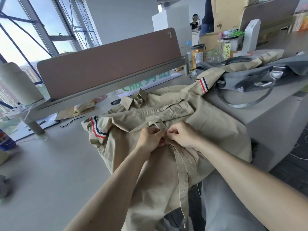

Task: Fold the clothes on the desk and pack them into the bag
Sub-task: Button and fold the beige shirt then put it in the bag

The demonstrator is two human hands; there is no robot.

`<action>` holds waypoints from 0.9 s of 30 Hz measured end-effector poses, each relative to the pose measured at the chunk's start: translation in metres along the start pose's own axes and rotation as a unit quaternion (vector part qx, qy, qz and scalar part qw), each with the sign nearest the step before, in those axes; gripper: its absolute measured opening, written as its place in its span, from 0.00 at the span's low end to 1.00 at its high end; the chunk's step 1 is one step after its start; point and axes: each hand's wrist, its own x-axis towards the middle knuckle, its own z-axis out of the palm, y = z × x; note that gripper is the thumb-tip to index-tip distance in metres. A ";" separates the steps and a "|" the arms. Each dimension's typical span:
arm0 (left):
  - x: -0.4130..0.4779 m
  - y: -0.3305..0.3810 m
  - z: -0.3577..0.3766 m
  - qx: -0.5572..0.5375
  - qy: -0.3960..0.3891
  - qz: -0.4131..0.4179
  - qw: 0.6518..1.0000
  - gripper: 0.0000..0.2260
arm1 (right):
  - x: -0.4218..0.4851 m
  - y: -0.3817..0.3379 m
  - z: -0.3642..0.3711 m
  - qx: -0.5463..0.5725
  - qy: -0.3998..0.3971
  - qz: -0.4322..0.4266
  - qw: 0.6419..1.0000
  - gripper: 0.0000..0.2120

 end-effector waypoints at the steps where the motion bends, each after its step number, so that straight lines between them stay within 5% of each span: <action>1: 0.000 -0.001 0.000 0.003 -0.001 0.004 1.000 0.06 | 0.000 0.000 0.000 -0.001 0.000 0.000 1.000 0.05; 11: -0.002 -0.006 -0.002 0.016 -0.001 0.073 0.997 0.03 | 0.010 0.003 0.002 0.068 -0.029 0.021 0.997 0.08; 16: -0.004 -0.013 -0.003 0.068 0.002 0.157 0.985 0.06 | 0.012 -0.009 0.000 0.005 -0.029 0.061 0.998 0.08; 27: 0.000 0.000 -0.001 -0.081 -0.021 -0.054 0.995 0.04 | 0.002 -0.016 0.006 -0.026 0.019 0.051 0.998 0.06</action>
